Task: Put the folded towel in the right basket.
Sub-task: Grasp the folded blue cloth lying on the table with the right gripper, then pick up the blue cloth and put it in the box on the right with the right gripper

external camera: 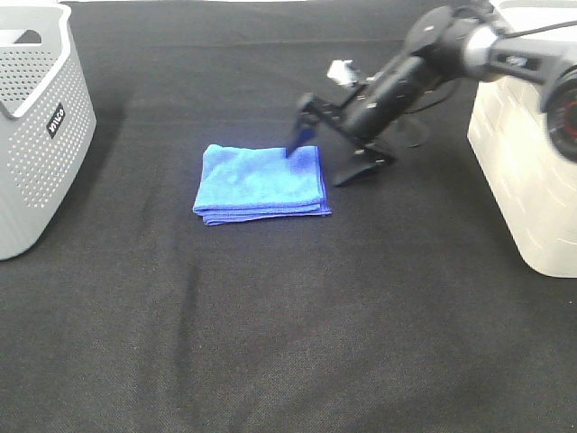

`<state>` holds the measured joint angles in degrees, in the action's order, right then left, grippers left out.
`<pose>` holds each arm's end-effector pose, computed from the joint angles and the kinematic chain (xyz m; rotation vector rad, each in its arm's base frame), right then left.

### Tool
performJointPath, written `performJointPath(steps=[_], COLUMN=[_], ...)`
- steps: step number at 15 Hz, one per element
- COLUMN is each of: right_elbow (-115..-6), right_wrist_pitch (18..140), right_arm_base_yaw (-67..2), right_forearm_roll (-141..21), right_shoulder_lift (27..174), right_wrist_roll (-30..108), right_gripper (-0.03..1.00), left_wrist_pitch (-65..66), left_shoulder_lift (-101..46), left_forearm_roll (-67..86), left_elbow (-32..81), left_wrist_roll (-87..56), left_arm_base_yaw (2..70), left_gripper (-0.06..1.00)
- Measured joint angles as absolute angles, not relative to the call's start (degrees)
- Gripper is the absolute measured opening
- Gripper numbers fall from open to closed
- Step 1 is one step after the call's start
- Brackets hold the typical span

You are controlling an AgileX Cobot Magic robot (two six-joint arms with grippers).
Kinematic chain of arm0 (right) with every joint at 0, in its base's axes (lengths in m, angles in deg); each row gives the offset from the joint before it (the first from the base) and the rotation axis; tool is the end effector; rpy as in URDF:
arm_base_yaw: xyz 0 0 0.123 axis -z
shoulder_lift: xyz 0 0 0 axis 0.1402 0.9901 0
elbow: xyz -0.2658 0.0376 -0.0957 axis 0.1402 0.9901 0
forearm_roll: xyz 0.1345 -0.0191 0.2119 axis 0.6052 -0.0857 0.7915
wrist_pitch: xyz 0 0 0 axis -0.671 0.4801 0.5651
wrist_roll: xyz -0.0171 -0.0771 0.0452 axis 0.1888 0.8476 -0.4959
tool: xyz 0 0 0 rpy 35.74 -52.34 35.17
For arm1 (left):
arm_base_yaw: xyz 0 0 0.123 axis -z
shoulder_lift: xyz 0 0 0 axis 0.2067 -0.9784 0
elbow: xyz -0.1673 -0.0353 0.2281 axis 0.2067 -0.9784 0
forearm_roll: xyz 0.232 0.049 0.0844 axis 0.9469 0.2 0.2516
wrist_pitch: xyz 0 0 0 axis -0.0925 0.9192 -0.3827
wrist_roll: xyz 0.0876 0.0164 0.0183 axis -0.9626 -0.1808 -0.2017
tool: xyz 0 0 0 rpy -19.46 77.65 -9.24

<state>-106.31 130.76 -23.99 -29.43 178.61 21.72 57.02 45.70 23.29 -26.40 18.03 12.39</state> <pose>0.4949 0.1925 0.0863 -0.1281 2.9064 0.9265 -0.0053 0.0000 0.2775 0.0223 2.0304 0.0038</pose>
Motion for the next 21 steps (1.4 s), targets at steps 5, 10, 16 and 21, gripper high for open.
performJointPath(steps=[5,10,16,21], right_elbow=[-106.7,-107.0,-126.7,-133.5], right_wrist_pitch=[127.2,127.2,138.6,139.0], right_arm_base_yaw=[-30.3,-30.2,-30.9,-30.9], right_forearm_roll=[-27.7,-30.3,-37.6,-47.1], right_shoulder_lift=[180.4,180.7,182.5,171.8], right_wrist_roll=[21.8,21.8,20.4,18.2], right_gripper=[0.57,0.15,0.15,0.15], left_wrist_pitch=[57.0,57.0,57.0,57.0], left_shoulder_lift=[45.7,45.7,45.7,45.7], left_forearm_roll=[23.3,23.3,23.3,23.3], left_elbow=[-26.4,-26.4,-26.4,-26.4], left_wrist_roll=[18.0,18.0,18.0,18.0], left_arm_base_yaw=[12.4,12.4,12.4,12.4], left_gripper=[0.99,0.99,0.99,0.99])
